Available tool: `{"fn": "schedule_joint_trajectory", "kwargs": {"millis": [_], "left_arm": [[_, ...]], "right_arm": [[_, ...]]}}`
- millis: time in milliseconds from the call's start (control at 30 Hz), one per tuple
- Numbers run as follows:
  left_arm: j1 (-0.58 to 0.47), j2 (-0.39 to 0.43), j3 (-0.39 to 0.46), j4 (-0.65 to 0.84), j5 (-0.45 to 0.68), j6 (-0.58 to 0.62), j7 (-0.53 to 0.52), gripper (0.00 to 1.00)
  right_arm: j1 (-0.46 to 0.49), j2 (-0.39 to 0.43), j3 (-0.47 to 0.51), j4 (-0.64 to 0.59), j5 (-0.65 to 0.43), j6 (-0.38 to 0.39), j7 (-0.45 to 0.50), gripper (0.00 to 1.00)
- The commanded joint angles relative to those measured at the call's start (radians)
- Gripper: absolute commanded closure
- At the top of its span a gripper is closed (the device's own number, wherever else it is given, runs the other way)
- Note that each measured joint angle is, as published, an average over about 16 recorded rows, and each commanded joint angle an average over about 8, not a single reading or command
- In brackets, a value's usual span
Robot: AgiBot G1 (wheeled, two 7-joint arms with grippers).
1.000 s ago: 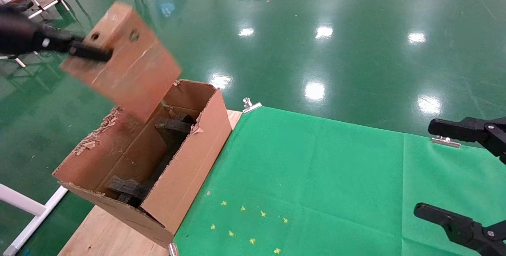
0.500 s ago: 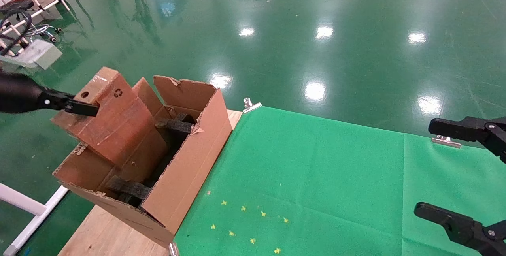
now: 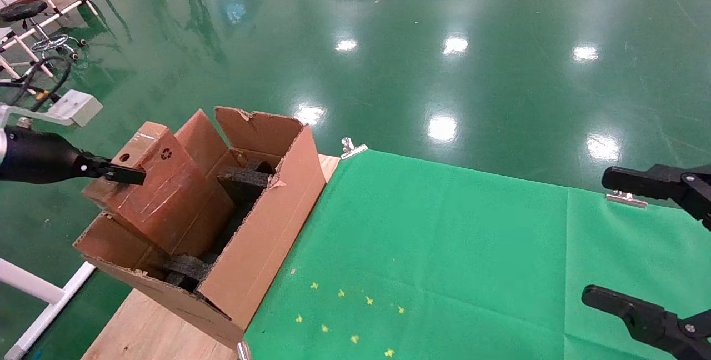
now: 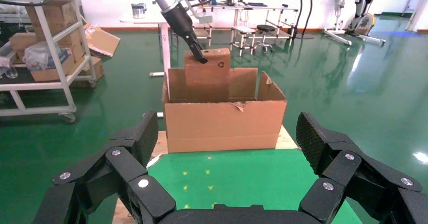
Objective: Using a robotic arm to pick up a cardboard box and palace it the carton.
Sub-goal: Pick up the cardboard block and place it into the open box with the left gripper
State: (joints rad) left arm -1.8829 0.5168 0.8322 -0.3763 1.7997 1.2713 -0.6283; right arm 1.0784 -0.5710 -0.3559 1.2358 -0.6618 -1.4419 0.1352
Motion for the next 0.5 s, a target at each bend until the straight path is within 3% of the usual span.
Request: {"fn": "schedule_joint_trajectory", "kwargs": {"millis": [33, 500], "left_arm": [[0.009, 0.009, 0.001, 0.026, 0.000, -0.016, 0.010, 1.00], [0.026, 0.060, -0.016, 0.164, -0.026, -0.102, 0.084, 1.00]], "right_arm": [[0.000, 0.000, 0.000, 0.000, 0.000, 0.000, 0.000, 0.00], [0.000, 0.000, 0.000, 0.000, 0.000, 0.000, 0.000, 0.00]]}}
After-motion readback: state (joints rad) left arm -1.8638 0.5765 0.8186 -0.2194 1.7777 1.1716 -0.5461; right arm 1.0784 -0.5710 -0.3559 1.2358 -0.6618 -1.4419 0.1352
